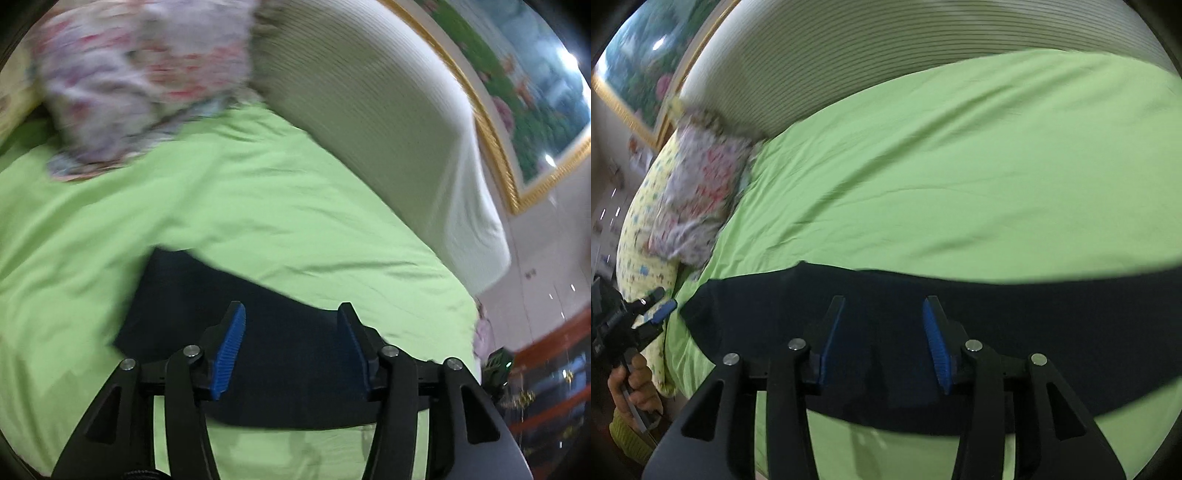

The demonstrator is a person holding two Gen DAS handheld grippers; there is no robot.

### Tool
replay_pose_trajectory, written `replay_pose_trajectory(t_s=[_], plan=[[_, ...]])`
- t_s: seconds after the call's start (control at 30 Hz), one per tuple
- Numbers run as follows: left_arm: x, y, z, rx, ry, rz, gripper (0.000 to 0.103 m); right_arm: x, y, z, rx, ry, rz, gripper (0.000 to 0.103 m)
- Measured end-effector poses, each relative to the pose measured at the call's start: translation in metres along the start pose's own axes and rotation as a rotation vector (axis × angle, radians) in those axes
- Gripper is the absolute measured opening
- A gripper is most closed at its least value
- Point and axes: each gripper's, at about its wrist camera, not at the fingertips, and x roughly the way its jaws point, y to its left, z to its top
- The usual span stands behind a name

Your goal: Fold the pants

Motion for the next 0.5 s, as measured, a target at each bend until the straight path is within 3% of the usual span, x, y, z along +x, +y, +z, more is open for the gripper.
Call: replay_pose_trajectory(t_s=[0.17, 0.5], plan=[[0.048, -0.059, -0.001, 0.098, 0.118, -0.074, 0.054, -0.037, -0.057, -0.025, 0.155, -0.052, -0.068, 0.044], [0.142, -0.170, -0.038, 0.321, 0.370, -0.164, 0.059, -0.091, -0.139, -0.063, 0.407, -0.169, -0.148, 0.044]])
